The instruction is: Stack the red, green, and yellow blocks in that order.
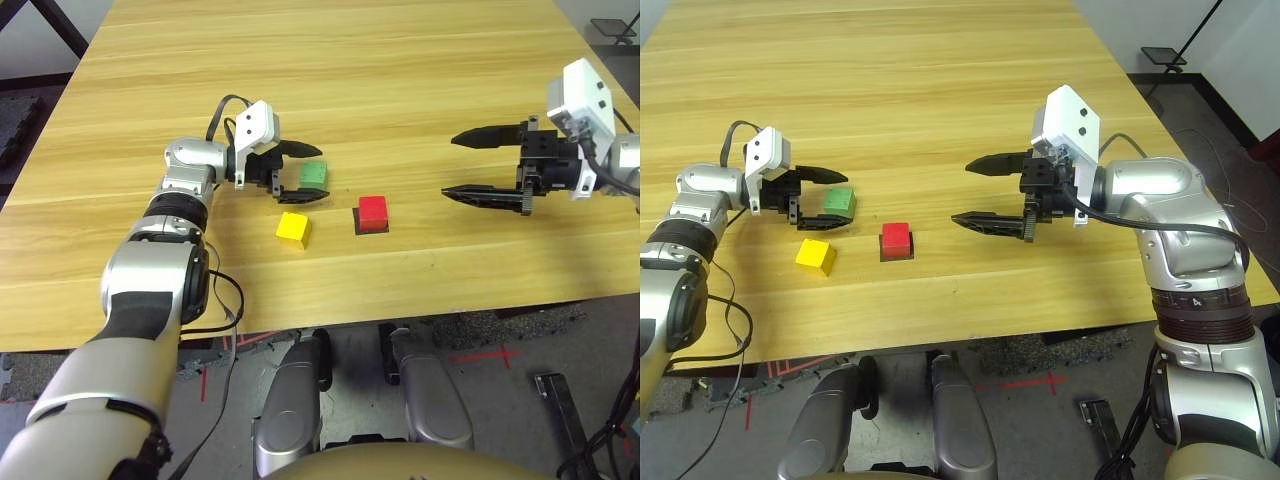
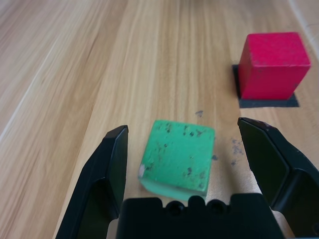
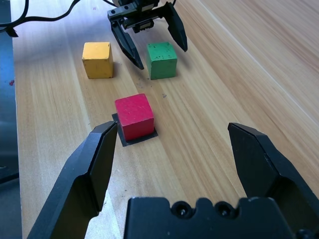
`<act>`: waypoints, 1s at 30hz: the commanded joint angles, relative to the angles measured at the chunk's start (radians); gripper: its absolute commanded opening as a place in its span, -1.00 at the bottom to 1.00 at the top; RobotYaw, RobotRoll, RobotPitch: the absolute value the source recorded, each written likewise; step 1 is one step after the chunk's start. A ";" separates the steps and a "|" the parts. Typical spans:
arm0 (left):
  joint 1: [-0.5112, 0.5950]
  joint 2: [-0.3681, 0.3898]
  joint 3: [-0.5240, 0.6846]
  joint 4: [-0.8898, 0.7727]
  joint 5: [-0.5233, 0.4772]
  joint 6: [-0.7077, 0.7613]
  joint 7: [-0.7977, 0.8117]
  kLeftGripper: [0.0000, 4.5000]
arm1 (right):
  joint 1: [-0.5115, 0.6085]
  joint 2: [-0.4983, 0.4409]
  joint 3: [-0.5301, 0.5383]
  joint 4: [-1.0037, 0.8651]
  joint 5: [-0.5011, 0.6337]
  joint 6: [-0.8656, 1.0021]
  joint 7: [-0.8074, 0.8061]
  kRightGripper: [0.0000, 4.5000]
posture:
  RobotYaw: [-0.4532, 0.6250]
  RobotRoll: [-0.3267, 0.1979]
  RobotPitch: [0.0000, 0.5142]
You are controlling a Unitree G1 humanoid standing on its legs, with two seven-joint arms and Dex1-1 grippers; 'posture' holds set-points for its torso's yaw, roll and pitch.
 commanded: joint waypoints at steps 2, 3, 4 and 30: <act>0.013 0.003 -0.018 0.020 0.035 -0.024 0.025 1.00 | 0.000 -0.002 0.010 -0.022 0.013 0.001 0.004 0.99 | 0.05 0.06 -0.03; 0.015 0.004 -0.022 0.020 0.042 -0.029 0.026 1.00 | 0.000 -0.002 0.010 -0.023 0.013 0.002 0.005 0.99 | 0.06 0.05 -0.02; 0.017 0.006 -0.023 0.022 0.046 -0.032 0.029 1.00 | -0.002 -0.001 0.012 -0.021 0.013 0.002 0.005 0.99 | 0.06 0.05 -0.02; -0.052 0.022 0.027 -0.008 -0.012 0.001 -0.065 -0.08 | -0.009 0.017 0.022 -0.016 0.005 -0.015 -0.006 1.00 | 0.08 0.12 -0.03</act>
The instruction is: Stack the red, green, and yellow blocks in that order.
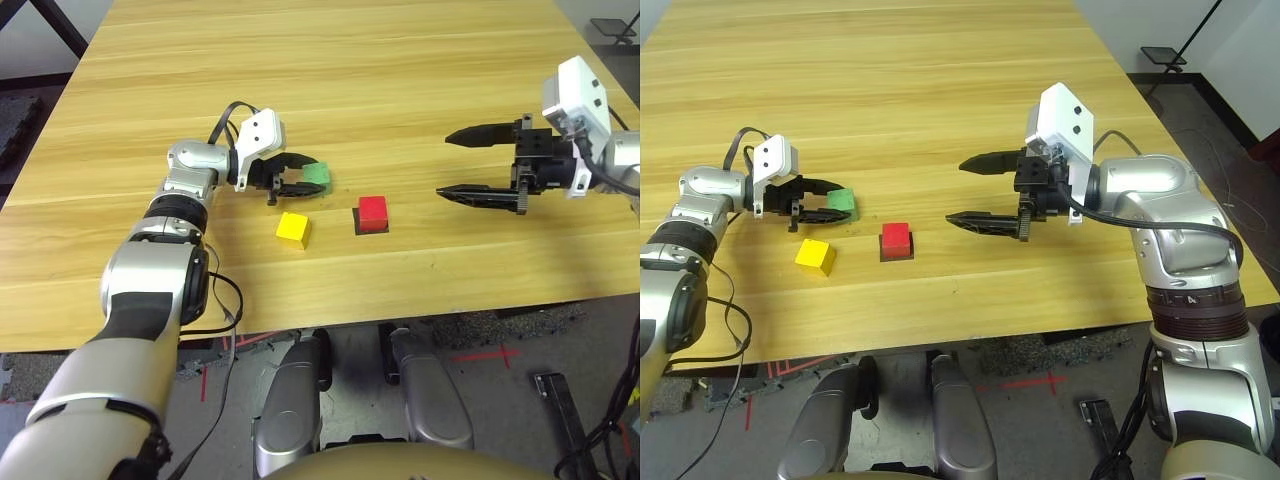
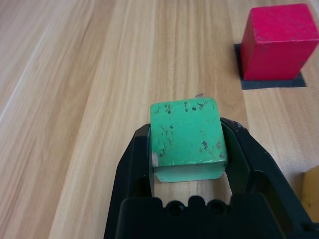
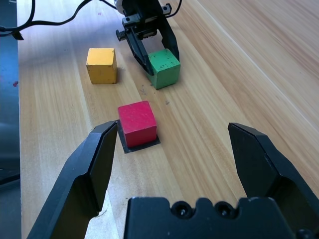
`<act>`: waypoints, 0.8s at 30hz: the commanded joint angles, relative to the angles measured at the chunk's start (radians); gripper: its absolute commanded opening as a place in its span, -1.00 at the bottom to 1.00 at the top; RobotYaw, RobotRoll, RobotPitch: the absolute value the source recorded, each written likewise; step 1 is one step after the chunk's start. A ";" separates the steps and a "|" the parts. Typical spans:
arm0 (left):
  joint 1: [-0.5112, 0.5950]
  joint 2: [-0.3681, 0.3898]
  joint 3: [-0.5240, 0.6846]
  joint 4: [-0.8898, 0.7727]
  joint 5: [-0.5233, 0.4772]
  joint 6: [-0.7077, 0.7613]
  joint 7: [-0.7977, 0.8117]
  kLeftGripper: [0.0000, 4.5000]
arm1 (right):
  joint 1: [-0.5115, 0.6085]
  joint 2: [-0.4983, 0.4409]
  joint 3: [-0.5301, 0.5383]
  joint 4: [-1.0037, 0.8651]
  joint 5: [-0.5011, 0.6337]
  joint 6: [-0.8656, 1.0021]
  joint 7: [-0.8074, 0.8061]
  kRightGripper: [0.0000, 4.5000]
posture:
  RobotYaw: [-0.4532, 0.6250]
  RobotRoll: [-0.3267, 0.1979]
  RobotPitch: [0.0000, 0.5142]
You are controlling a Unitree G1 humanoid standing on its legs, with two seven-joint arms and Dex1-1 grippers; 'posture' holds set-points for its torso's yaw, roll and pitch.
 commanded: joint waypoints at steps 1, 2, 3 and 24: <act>-0.051 0.010 0.042 -0.033 -0.063 0.041 -0.075 -0.08 | 0.013 0.003 0.010 -0.010 -0.001 -0.017 -0.003 1.00 | 0.09 0.14 -0.03; -0.062 0.007 0.054 -0.046 -0.084 0.055 -0.103 -0.08 | 0.017 0.003 0.009 -0.011 -0.001 -0.021 -0.003 1.00 | 0.09 0.14 -0.03; -0.070 0.005 0.064 -0.060 -0.104 0.073 -0.127 -0.08 | 0.021 0.003 0.009 -0.012 -0.001 -0.023 -0.005 1.00 | 0.09 0.16 -0.04; 0.371 0.010 -0.121 -1.264 -0.392 0.755 0.049 -0.08 | 0.097 -0.006 -0.022 -0.129 0.050 0.019 -0.039 1.00 | 0.10 0.33 -0.08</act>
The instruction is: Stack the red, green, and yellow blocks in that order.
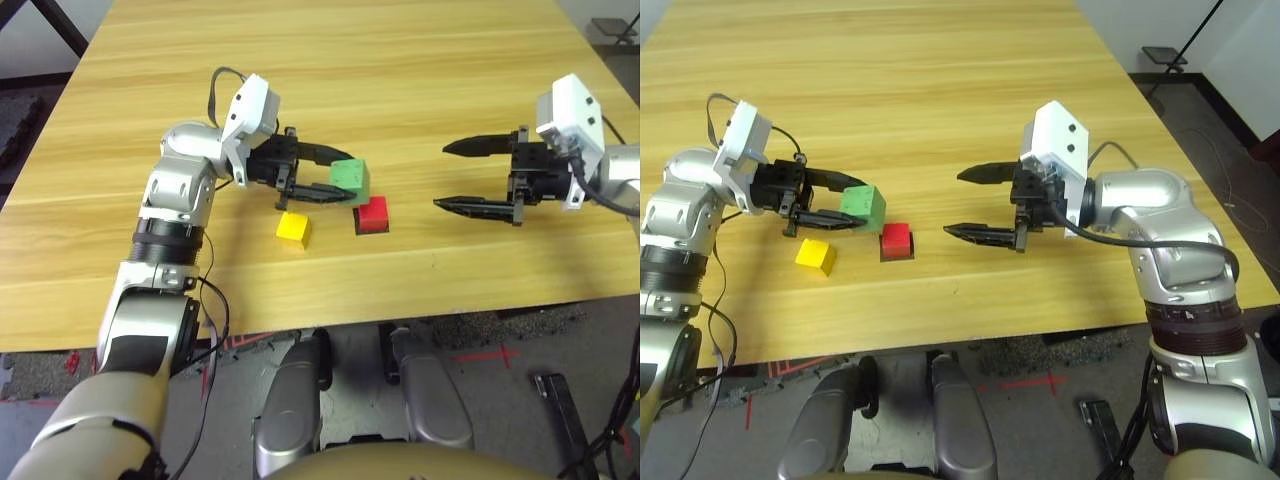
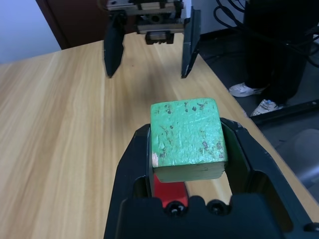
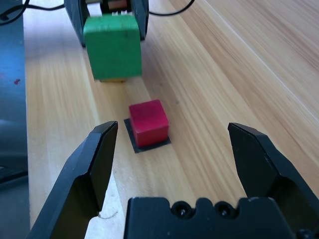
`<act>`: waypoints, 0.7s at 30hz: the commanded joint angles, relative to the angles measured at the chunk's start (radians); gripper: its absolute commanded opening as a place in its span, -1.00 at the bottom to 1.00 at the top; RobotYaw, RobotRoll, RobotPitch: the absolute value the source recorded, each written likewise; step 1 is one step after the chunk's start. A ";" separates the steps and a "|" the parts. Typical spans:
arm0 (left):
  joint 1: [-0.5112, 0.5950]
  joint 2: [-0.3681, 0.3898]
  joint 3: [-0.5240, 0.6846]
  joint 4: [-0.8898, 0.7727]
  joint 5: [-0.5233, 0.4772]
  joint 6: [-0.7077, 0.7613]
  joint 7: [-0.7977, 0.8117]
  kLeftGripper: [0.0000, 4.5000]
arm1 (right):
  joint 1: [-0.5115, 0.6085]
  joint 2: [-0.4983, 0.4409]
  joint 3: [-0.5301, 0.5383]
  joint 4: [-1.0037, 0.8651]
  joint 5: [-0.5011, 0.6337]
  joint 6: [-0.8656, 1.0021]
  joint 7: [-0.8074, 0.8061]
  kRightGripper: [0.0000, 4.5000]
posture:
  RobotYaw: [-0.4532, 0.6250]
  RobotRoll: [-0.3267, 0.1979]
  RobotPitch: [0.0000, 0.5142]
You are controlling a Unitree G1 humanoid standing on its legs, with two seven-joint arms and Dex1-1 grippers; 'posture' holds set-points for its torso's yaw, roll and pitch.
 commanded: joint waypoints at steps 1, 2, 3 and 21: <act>0.004 0.000 -0.028 -0.036 0.021 0.011 0.062 -0.08 | 0.022 -0.008 -0.013 -0.037 0.025 0.014 -0.009 1.00 | 0.10 0.33 -0.08; 0.001 0.000 -0.035 -0.035 0.025 0.017 0.078 -0.08 | 0.023 -0.008 -0.012 -0.039 0.027 0.014 -0.013 1.00 | 0.10 0.33 -0.09; -0.002 0.002 -0.041 -0.031 0.030 0.020 0.091 -0.08 | 0.024 -0.006 -0.012 -0.042 0.029 0.015 -0.018 1.00 | 0.10 0.34 -0.09; -0.006 -0.010 -0.132 0.091 0.118 -0.081 0.140 -0.08 | 0.028 0.007 -0.006 -0.044 0.034 0.009 -0.045 1.00 | 0.09 0.35 -0.10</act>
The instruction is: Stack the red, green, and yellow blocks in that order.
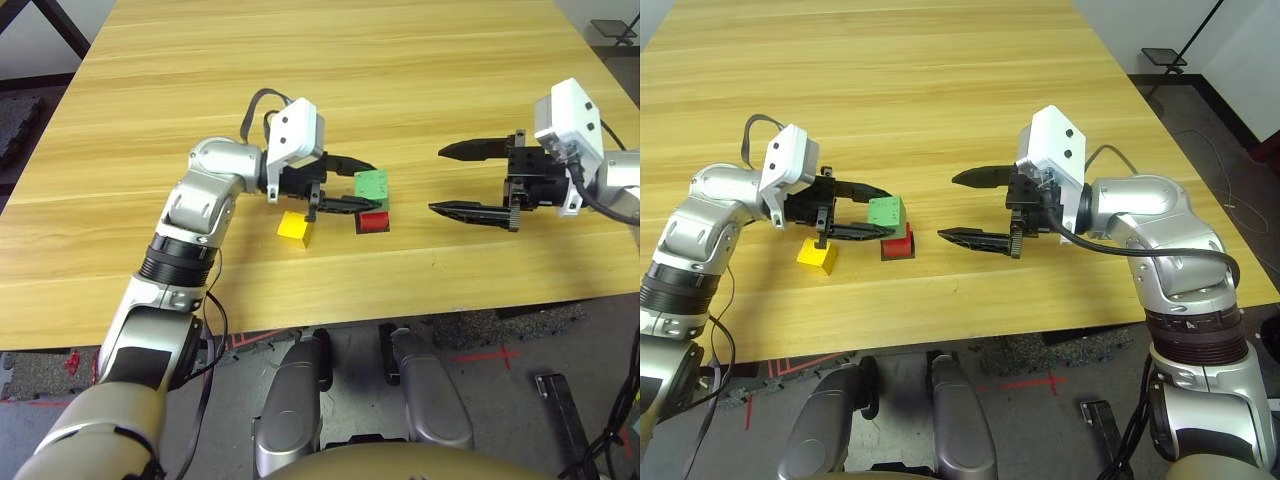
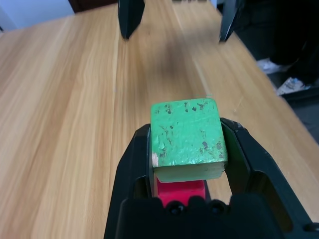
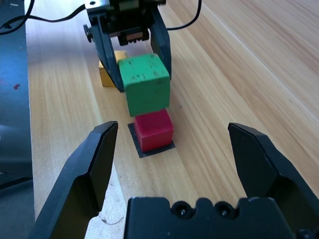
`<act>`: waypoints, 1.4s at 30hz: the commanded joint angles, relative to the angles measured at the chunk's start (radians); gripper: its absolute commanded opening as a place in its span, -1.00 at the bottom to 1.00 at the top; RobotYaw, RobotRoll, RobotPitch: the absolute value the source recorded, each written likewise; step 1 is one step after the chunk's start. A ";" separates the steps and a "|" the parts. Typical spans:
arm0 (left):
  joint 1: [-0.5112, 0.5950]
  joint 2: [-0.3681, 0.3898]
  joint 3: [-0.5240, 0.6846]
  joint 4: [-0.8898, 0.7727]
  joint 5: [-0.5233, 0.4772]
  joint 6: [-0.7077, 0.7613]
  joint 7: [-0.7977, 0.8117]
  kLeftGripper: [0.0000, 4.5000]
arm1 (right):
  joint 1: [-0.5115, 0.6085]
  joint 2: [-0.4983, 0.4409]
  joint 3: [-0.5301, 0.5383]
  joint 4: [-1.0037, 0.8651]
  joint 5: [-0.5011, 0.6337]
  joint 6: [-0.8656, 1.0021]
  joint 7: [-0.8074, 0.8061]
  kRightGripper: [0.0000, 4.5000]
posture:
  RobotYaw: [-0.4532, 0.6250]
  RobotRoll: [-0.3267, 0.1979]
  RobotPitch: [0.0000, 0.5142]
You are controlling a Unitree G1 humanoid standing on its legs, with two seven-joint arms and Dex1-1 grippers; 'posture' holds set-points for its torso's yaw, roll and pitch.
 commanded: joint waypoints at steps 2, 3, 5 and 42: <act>-0.002 -0.024 -0.036 0.025 0.028 -0.024 0.020 -0.08 | 0.010 0.007 -0.004 -0.010 0.017 -0.006 -0.003 1.00 | 0.09 0.35 -0.11; -0.002 -0.031 -0.042 0.032 0.034 -0.033 0.022 -0.08 | 0.010 0.009 -0.003 -0.009 0.016 -0.007 -0.003 1.00 | 0.09 0.35 -0.11; -0.003 -0.040 -0.050 0.043 0.041 -0.048 0.020 -0.08 | 0.009 0.013 -0.002 -0.010 0.015 -0.008 -0.004 1.00 | 0.08 0.35 -0.12; -0.052 -0.072 -0.062 0.208 0.082 -0.155 -0.040 -0.08 | 0.004 0.032 0.003 0.003 0.008 -0.017 -0.016 1.00 | 0.07 0.32 -0.08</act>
